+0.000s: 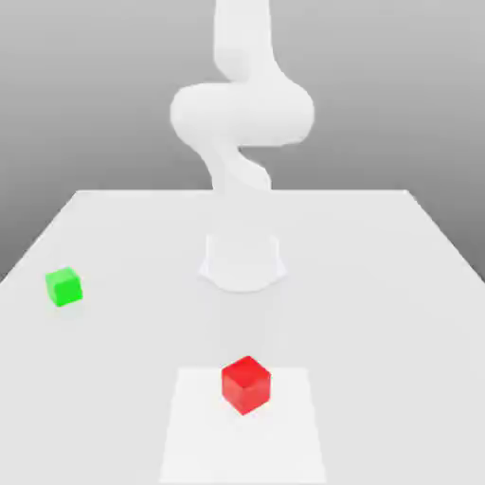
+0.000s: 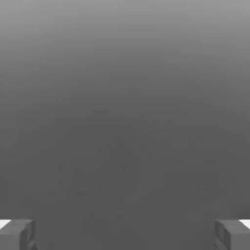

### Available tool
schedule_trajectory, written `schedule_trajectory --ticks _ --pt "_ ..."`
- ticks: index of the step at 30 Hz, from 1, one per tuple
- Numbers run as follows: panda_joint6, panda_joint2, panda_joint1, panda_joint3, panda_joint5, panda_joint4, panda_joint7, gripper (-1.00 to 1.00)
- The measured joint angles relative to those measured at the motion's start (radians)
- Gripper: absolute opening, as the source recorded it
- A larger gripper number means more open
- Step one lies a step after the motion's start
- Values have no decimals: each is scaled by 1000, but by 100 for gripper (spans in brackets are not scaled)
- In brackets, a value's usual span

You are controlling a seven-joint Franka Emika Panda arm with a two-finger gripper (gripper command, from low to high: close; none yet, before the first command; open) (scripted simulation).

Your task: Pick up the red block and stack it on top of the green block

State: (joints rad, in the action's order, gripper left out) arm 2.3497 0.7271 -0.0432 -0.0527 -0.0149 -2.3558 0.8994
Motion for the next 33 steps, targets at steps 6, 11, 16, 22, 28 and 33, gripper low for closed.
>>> schedule_trajectory --ticks 6,11,16,22,28,33 --pt "135 -211 -110 -121 -38 -149 273 0" --pt "247 -390 -183 -188 -56 -274 494 0" --pt "385 -595 -220 -221 -23 -415 713 0" --pt "503 -747 -219 -220 -3 -468 820 0" --pt "599 -864 -189 -159 -127 -450 913 0" --pt "668 -948 -124 -75 -201 -443 964 -100"
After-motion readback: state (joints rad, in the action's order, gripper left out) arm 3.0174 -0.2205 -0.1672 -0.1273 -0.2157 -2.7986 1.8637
